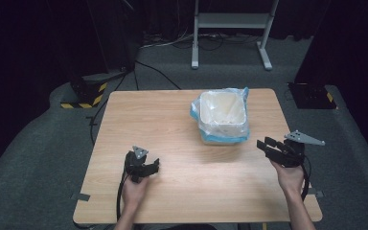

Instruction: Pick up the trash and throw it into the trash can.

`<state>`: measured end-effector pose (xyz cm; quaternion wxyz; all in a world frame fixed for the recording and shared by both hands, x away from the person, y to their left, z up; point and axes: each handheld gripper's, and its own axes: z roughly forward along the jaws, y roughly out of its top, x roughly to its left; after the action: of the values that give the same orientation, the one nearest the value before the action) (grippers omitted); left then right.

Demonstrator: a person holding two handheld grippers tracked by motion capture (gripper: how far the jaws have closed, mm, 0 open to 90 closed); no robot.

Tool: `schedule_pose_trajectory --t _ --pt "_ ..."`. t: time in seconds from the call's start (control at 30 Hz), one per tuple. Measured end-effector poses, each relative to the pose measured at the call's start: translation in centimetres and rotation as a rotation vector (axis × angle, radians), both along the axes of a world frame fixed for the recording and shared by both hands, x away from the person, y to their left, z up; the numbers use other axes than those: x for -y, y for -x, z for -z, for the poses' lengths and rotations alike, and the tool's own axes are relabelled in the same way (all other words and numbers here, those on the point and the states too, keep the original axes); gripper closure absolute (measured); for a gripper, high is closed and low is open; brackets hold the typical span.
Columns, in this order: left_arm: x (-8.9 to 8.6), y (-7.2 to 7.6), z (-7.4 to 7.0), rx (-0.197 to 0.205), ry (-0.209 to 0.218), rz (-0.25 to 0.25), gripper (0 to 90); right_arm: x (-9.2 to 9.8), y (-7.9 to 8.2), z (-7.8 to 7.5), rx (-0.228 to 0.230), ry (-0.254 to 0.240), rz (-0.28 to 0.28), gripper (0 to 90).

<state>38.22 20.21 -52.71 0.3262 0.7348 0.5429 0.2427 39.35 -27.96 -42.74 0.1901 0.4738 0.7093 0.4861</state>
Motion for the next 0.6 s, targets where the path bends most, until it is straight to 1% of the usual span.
schedule_pose_trajectory --t 0.07,0.1,0.13,0.2,0.23,0.33,0.4,0.43,0.6 --pt "0.0 0.0 0.0 0.0 0.0 0.0 27.9 0.0 0.2 0.6 -0.005 0.006 0.005 56.2" --pt "0.0 0.0 0.0 0.0 0.0 0.0 27.9 0.0 0.2 0.6 -0.005 0.006 0.005 56.2" --pt "0.0 0.0 0.0 0.0 0.0 0.0 27.9 0.0 0.3 0.9 -0.012 0.01 0.01 56.1" --pt "0.0 0.0 0.0 0.0 0.0 0.0 27.9 0.0 0.4 1.1 -0.014 0.013 0.011 56.1" --pt "0.0 0.0 0.0 0.0 0.0 0.0 27.9 0.0 0.4 1.5 -0.019 0.023 0.013 56.1" --pt "0.0 0.0 0.0 0.0 0.0 0.0 27.9 0.0 0.5 2.1 -0.029 0.03 0.018 56.2" --pt "0.0 0.0 0.0 0.0 0.0 0.0 27.9 0.0 0.6 2.8 -0.038 0.04 0.026 56.2" --pt "0.0 0.0 0.0 0.0 0.0 0.0 27.9 0.0 0.6 2.8 -0.038 0.04 0.026 56.2" --pt "0.0 0.0 0.0 0.0 0.0 0.0 27.9 0.0 0.8 3.9 -0.061 0.048 0.036 56.5"
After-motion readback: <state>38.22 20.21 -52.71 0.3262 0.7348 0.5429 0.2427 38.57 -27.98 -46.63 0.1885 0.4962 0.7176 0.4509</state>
